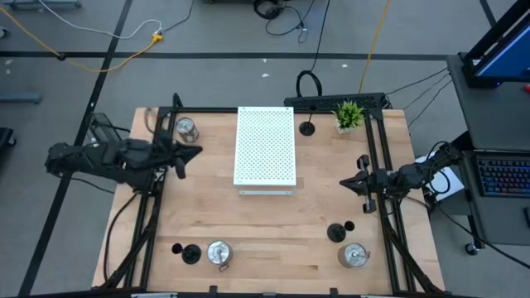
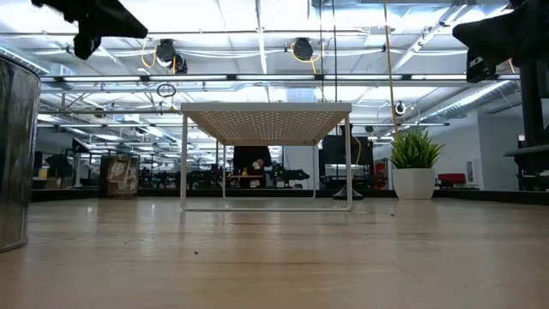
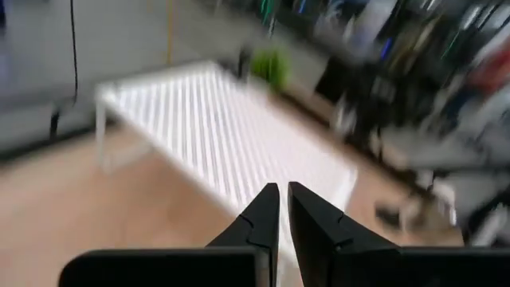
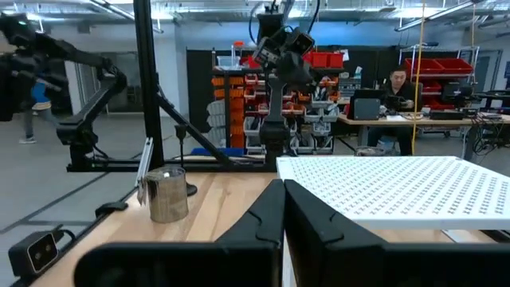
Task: Pick & Place candle stick holders
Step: Put the bottom left black candle holder on the shelf
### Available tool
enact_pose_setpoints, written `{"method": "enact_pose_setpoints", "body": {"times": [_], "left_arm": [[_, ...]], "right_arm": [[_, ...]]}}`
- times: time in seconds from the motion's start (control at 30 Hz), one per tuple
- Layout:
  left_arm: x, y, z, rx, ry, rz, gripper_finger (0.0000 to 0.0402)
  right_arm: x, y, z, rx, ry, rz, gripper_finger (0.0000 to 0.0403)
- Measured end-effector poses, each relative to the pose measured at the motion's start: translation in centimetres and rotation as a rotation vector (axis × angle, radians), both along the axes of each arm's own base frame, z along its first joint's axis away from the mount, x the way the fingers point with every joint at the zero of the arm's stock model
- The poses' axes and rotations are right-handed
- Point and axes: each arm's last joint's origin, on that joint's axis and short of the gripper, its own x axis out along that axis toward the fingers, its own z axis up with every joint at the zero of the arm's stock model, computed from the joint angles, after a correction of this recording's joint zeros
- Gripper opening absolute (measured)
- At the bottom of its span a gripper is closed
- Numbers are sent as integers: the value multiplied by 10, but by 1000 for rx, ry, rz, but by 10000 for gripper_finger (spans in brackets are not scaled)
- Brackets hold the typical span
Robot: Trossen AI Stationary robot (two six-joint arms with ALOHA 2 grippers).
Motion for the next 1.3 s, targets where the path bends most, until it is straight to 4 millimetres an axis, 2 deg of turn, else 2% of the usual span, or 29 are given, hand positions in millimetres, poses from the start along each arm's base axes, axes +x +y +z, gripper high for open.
{"method": "enact_pose_setpoints", "body": {"times": [0.2, 0.3, 0.57, 0.67, 0.87, 1.1, 1.3], "left_arm": [[24, -11, 21, -286, 369, -128, 33], [33, -18, 32, -420, 501, -155, 33], [41, -45, 62, -563, 776, -82, 33], [44, -59, 61, -605, 873, -23, 33], [45, -90, 45, -713, 1083, 37, 33], [41, -117, 39, -675, 1105, 7, 33], [38, -133, 40, -699, 1078, -44, 33]], "right_arm": [[0, 0, 2, 8, -21, -9, 0], [0, -2, 2, 19, -19, -68, 0], [-1, -9, 2, 116, -7, -281, 0], [-1, -9, 1, 118, -2, -307, 0], [-1, -9, 1, 105, 1, -307, 0], [-1, -9, 1, 104, 1, -307, 0], [-1, -9, 1, 107, 1, -306, 0]]}}
